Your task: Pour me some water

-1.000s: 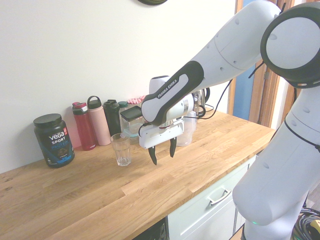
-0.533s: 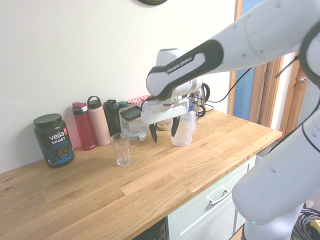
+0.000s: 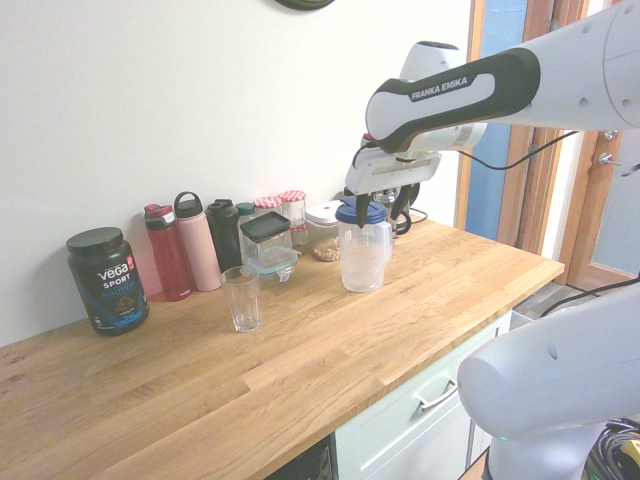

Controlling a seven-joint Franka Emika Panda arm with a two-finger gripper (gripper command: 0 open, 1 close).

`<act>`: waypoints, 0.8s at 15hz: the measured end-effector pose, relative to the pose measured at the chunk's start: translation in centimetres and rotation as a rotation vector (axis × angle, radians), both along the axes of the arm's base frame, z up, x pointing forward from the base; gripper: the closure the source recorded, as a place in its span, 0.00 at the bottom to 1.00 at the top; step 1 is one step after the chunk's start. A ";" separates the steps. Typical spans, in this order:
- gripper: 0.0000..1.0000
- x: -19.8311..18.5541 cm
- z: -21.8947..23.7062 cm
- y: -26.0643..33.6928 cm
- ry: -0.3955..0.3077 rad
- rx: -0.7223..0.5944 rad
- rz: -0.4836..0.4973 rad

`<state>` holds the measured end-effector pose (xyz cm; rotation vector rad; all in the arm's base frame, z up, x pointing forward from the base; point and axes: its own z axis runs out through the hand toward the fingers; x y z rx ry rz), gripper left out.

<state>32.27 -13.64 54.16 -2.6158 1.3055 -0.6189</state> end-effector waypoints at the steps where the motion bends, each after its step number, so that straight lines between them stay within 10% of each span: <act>1: 0.00 -0.5 -0.5 -1.0 -0.003 -0.009 -0.003; 7: 0.00 1.7 -5.3 -3.5 0.004 -0.050 0.025; 8: 1.00 2.3 -5.8 -3.8 0.007 -0.056 0.032; 12: 1.00 5.9 -6.6 -4.4 0.007 -0.072 0.056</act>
